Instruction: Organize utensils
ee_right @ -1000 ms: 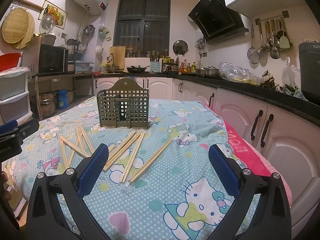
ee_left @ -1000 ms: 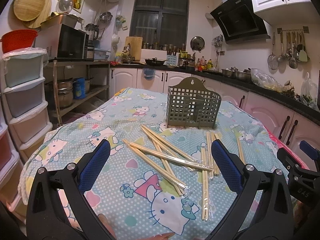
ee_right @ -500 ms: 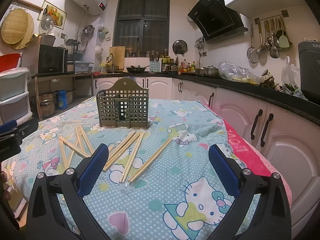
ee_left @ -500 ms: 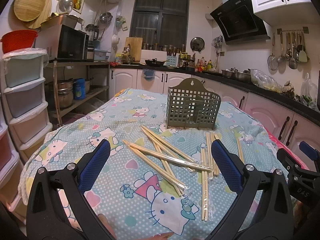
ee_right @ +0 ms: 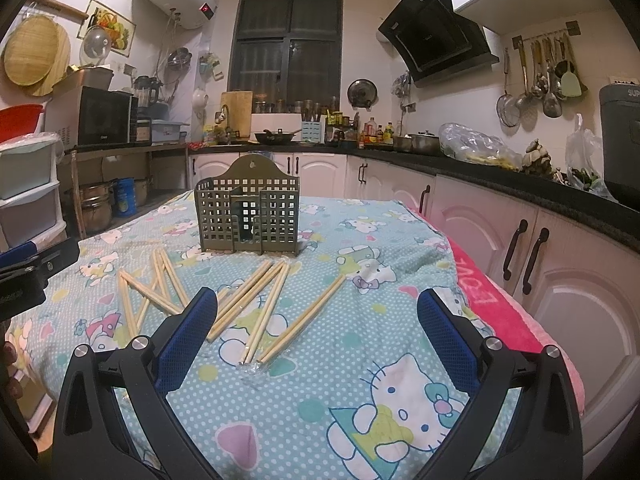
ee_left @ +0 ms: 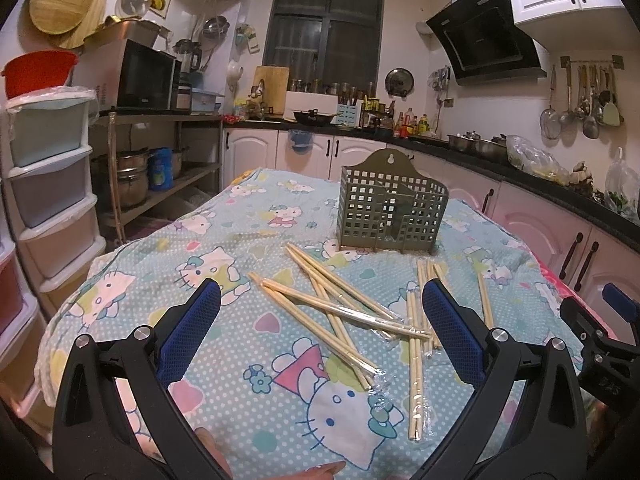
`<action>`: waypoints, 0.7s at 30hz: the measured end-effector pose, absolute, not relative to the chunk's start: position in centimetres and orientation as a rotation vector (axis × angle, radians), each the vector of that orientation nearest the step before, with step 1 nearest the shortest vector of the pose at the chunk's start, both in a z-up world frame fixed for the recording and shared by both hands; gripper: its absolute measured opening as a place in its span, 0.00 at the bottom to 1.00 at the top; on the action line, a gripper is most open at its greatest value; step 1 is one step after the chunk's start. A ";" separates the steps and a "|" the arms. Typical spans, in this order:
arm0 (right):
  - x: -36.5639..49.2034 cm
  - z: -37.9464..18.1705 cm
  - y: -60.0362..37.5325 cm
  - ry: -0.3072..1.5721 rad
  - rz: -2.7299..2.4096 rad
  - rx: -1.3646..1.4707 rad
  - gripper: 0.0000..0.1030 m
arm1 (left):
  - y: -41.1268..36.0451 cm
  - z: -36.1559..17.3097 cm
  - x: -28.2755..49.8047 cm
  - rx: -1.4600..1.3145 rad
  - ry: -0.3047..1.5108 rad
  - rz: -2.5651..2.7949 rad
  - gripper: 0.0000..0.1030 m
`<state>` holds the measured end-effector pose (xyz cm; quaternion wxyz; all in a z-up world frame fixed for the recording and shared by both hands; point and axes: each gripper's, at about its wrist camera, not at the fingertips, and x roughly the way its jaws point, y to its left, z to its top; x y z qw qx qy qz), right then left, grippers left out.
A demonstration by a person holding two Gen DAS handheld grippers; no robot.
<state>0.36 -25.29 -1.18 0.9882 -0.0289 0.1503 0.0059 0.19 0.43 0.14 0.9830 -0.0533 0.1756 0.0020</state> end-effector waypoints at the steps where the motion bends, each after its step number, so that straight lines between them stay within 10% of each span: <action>1: 0.5 -1.5 -25.3 0.304 0.015 -0.058 0.94 | 0.6 0.1 0.3 -0.112 0.358 0.005 0.90; 21: 4.8 -0.4 -22.0 0.369 0.155 -0.125 0.94 | 4.8 -1.1 3.8 -0.174 0.499 0.032 0.90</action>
